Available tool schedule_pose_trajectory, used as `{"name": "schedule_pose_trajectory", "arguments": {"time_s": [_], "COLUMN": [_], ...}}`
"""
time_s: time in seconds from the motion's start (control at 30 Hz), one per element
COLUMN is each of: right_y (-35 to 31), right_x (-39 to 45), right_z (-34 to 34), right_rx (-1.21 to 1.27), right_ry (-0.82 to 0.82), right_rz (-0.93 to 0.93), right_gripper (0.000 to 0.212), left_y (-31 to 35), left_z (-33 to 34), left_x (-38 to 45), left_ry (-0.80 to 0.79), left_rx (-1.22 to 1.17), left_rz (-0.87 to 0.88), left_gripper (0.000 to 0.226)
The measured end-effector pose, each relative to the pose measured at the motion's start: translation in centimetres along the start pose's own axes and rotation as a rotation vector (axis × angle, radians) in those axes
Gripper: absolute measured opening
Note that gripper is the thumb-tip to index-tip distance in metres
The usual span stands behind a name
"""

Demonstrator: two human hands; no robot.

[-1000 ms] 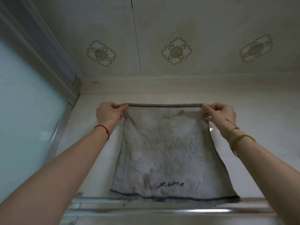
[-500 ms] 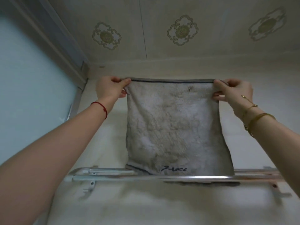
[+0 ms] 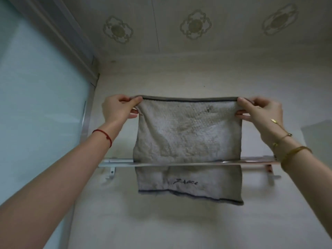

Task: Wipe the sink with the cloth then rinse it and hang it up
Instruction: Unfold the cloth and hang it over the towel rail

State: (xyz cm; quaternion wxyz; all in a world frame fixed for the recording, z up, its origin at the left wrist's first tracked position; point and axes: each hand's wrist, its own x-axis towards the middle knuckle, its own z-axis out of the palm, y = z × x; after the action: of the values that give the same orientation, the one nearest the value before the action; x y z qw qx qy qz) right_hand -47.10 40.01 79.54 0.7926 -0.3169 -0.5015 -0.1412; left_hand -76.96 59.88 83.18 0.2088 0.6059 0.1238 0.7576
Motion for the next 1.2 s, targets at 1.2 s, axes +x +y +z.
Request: {"name": "schedule_pose_trajectory", "arguments": {"time_s": [1.2], "right_y": [3.7], "right_x": [1.9], "right_z": [2.2], "right_rx": [0.100], "right_ry": [-0.014], "right_rz": [0.040], "right_gripper": [0.015], "left_y": [-1.1], "left_z": [-0.1], "left_x": [-0.6], "left_ry": [0.146], "left_rx": [-0.101], "left_rz": [0.064], "left_gripper": [0.021]}}
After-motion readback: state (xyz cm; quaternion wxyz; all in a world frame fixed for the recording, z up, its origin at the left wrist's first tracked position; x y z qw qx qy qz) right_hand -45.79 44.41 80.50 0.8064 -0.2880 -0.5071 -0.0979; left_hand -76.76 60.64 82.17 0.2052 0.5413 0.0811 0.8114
